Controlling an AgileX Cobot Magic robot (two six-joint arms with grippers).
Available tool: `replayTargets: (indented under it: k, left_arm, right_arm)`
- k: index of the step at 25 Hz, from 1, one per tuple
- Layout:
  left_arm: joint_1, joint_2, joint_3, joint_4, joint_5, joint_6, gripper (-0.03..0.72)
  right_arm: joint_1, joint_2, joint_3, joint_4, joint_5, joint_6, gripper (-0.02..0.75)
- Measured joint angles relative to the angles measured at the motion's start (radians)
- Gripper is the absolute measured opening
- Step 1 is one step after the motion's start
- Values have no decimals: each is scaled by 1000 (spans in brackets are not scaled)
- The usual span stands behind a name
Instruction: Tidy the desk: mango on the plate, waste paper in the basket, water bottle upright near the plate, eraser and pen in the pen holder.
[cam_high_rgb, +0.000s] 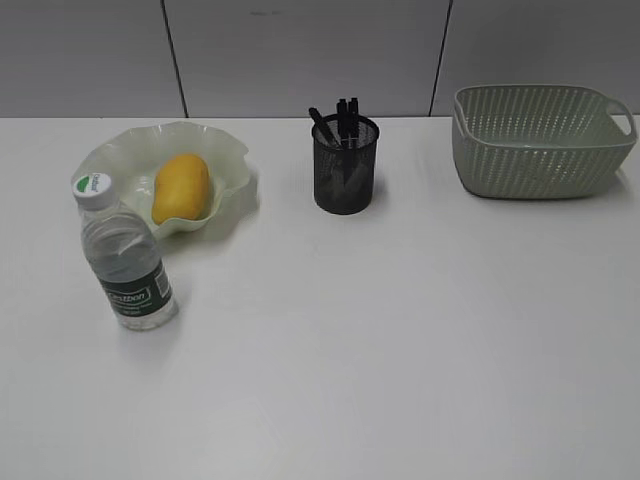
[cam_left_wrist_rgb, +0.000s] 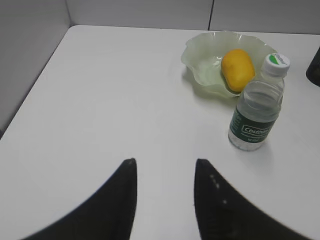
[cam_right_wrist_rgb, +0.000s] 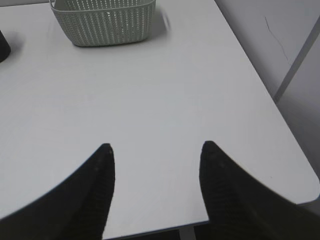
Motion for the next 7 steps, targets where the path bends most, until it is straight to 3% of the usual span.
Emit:
replayTargets:
  k: [7]
  left_arm:
    - [6, -1, 0, -7, 0, 0, 244]
  right_arm:
    - [-2, -2, 0, 9, 0, 1, 437]
